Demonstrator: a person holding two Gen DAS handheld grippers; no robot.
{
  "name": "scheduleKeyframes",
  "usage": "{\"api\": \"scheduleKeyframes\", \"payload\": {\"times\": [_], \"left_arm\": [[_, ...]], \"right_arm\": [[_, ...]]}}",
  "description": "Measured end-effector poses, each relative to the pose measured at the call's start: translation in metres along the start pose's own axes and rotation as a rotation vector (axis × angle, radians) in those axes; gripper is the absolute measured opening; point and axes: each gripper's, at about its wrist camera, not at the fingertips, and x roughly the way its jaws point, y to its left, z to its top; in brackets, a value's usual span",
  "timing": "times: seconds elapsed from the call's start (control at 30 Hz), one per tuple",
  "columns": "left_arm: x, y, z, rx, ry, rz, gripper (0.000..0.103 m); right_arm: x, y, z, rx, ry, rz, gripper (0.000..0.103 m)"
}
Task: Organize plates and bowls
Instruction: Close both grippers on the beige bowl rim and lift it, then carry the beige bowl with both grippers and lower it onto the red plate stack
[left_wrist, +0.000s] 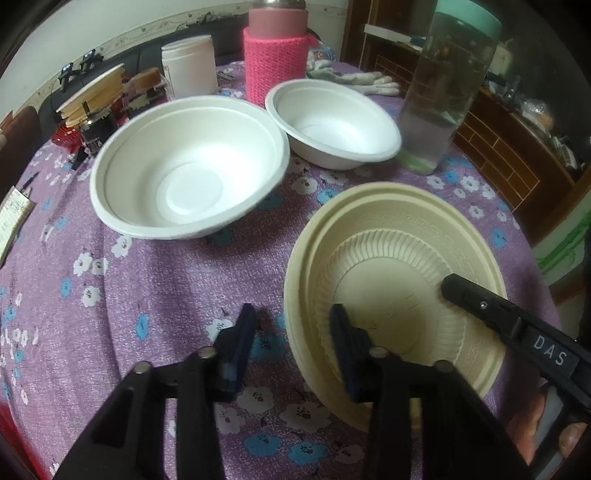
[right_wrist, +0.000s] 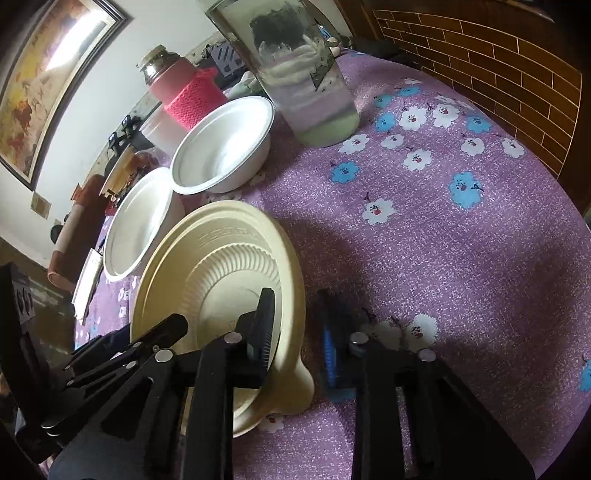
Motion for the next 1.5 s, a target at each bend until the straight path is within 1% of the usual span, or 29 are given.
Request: {"api": "scheduleKeyframes", "payload": {"times": [0.03, 0.07, 0.13, 0.17, 0.3, 0.4, 0.47, 0.53, 0.63, 0.8, 0.97, 1.1, 1.27, 1.5], "left_arm": [[0.001, 0.000, 0.000, -0.002, 0.002, -0.011, 0.032], [0.001, -0.001, 0.000, -0.001, 0.003, -0.023, 0.030], [0.001, -0.002, 0.000, 0.004, 0.002, -0.033, 0.021], [0.001, -0.003, 0.000, 0.009, 0.002, -0.033, 0.020], [-0.001, -0.001, 0.000, 0.007, -0.007, -0.032, 0.020], [-0.006, 0.001, -0.001, 0.007, -0.025, -0.008, 0.018], [-0.011, 0.002, -0.005, 0.006, -0.025, -0.011, 0.018], [-0.014, 0.002, -0.008, 0.006, -0.028, 0.004, 0.018], [-0.020, 0.006, -0.015, -0.003, -0.035, 0.035, 0.018], [-0.034, 0.028, -0.036, -0.048, -0.032, 0.075, 0.017], [-0.053, 0.061, -0.066, -0.113, -0.033, 0.142, 0.017], [-0.081, 0.094, -0.092, -0.175, -0.056, 0.200, 0.017], [-0.121, 0.138, -0.119, -0.266, -0.102, 0.292, 0.017], [-0.172, 0.192, -0.153, -0.386, -0.160, 0.362, 0.017]], "right_arm": [[0.000, 0.000, 0.000, 0.004, 0.002, 0.012, 0.015], [-0.001, 0.000, 0.000, 0.008, -0.002, 0.019, 0.015], [-0.002, 0.002, -0.001, -0.005, -0.014, 0.012, 0.014], [-0.002, 0.002, -0.001, -0.004, -0.017, 0.017, 0.014], [-0.002, 0.000, -0.001, 0.008, -0.014, 0.043, 0.014], [-0.001, -0.001, -0.001, 0.023, -0.003, 0.075, 0.013], [-0.003, -0.003, -0.002, 0.036, -0.001, 0.100, 0.012], [-0.003, -0.002, -0.004, 0.044, 0.004, 0.104, 0.012], [-0.003, 0.005, -0.011, 0.028, 0.011, 0.105, 0.012], [-0.003, 0.027, -0.025, -0.027, 0.014, 0.117, 0.012], [0.008, 0.062, -0.044, -0.085, 0.065, 0.163, 0.012], [0.017, 0.100, -0.061, -0.145, 0.099, 0.209, 0.012], [0.023, 0.161, -0.088, -0.229, 0.135, 0.278, 0.012], [0.025, 0.243, -0.118, -0.347, 0.169, 0.362, 0.013]]}}
